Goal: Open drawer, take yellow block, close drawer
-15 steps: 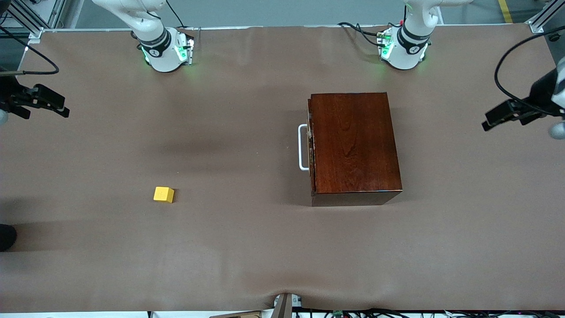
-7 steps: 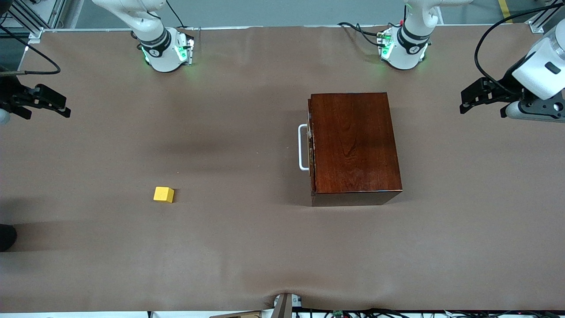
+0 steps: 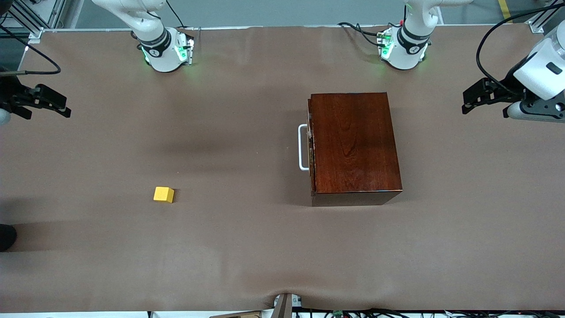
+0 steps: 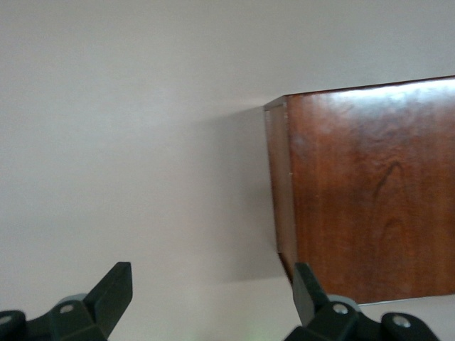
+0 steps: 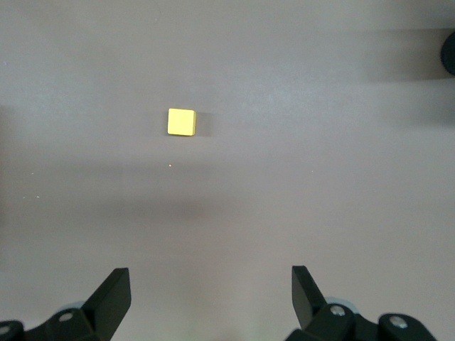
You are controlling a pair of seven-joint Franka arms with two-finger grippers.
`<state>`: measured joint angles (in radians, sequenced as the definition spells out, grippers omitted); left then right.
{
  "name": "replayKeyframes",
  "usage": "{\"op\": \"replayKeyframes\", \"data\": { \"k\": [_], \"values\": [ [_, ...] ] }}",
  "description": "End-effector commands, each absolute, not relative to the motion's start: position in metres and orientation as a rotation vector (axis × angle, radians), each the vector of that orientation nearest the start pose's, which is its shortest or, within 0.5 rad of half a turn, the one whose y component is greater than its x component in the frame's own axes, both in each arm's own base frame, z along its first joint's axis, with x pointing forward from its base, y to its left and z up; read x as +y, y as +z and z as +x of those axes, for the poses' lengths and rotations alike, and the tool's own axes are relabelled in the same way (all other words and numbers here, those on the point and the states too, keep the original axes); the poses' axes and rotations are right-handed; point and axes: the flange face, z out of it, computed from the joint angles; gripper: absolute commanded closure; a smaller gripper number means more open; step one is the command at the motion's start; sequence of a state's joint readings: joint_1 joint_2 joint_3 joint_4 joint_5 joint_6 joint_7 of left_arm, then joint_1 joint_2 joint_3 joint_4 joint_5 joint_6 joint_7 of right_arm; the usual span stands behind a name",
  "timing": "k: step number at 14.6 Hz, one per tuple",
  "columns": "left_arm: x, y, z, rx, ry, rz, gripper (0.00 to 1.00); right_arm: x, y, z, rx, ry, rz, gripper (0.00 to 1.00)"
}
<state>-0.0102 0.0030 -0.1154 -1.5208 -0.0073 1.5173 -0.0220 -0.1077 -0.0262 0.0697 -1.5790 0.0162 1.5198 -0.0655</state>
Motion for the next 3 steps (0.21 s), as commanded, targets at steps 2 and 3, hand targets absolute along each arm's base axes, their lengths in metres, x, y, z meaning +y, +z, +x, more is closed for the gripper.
{"op": "replayKeyframes", "data": {
  "k": [2,3],
  "values": [
    [-0.0728,0.6449,0.5396,0.214,0.03,-3.103,0.0,-0.0174,0.6348,0.5347,-0.024,0.036,-3.139,0.0],
    [-0.072,0.6441,0.5402,0.209,0.033,-3.103,0.0,-0.0176,0.6348,0.5346,-0.024,0.036,-3.14,0.0]
  ]
}}
